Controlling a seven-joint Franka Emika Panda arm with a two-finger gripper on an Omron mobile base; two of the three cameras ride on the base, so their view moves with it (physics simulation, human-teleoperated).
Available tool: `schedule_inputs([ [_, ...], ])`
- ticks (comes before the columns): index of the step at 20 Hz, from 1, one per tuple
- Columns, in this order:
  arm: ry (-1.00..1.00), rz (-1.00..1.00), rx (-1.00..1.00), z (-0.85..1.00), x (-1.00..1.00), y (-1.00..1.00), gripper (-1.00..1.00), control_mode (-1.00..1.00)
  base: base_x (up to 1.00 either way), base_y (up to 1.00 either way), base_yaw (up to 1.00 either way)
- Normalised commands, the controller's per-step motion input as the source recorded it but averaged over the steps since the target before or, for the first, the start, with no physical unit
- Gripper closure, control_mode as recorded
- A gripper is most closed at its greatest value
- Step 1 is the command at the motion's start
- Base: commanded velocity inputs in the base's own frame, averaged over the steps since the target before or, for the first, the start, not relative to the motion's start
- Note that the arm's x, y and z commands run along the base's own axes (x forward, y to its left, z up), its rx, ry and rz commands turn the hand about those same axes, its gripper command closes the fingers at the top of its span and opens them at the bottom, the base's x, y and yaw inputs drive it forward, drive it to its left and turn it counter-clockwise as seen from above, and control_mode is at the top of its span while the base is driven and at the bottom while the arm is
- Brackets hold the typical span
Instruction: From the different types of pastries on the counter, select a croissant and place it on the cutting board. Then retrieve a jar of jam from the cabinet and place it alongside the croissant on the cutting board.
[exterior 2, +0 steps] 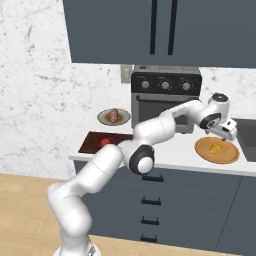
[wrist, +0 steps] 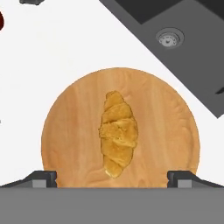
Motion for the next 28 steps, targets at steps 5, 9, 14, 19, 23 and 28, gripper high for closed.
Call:
schedule_inputs([
  [5,0.05,0.00,0.07,-0.14,0.14,-0.37,-1.00,-1.00,0.00,0.00,0.00],
  [9,0.04,0.00,0.07,-0.14,0.09,-0.14,-1.00,-1.00,0.00,0.00,0.00],
  [14,0.04,0.00,0.00,-0.09,0.15,0.00,-1.00,-1.00,0.00,0.00,0.00],
  [19,0.10,0.00,0.00,0.00,0.30,-0.02,-1.00,-1.00,0.00,0.00,0.00],
  [23,0.17,0.00,0.00,-0.01,0.32,-0.17,-1.00,-1.00,0.00,0.00,0.00],
  [28,0.26,0.00,0.03,-0.04,0.20,-0.69,-1.00,-1.00,0.00,0.00,0.00],
])
